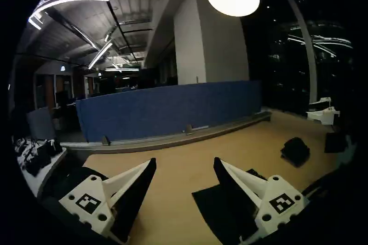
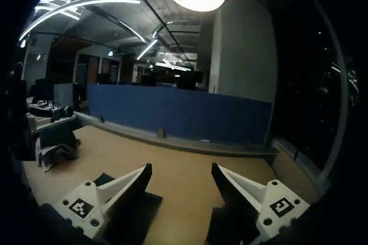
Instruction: Fold towel
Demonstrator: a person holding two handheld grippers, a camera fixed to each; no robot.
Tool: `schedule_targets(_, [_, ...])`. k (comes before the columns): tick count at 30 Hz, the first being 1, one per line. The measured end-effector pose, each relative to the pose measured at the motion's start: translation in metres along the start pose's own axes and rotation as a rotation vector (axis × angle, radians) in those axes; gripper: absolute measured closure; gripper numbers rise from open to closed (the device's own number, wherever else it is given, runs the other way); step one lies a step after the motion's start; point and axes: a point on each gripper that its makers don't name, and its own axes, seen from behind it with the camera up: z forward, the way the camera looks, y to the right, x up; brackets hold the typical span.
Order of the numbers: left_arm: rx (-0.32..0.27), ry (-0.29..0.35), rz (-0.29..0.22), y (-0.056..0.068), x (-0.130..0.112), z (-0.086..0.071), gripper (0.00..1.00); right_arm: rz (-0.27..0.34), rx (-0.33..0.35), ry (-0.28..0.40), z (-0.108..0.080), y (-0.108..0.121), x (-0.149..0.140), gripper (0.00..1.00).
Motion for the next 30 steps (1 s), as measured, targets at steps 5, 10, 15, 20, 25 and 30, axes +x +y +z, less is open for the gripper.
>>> schedule_targets(5, [-0.132,-0.091,0.04,0.029,-0.021,-0.005,0.07,-0.048,0.147,-0.102,-0.009,-0.03,-0.021,0.0])
schedule_targets(10, [-0.247,-0.178,0.062,0.053,-0.046,-0.013,0.07,-0.086,0.282,-0.201,-0.022,-0.055,-0.041,0.0])
schedule_targets(15, [-0.319,-0.254,0.073,0.067,-0.072,-0.02,0.07,-0.119,0.339,-0.266,-0.032,-0.066,-0.056,0.0])
schedule_targets(20, [-0.346,-0.282,0.073,0.074,-0.081,-0.024,0.07,-0.126,0.35,-0.289,-0.035,-0.071,-0.064,0.0])
schedule_targets(25, [-0.364,-0.301,0.079,0.08,-0.094,-0.027,0.07,-0.114,0.363,-0.308,-0.036,-0.077,-0.077,0.0])
schedule_targets(30, [-0.376,-0.324,0.093,0.087,-0.114,-0.031,0.07,-0.103,0.367,-0.319,-0.035,-0.083,-0.094,0.0])
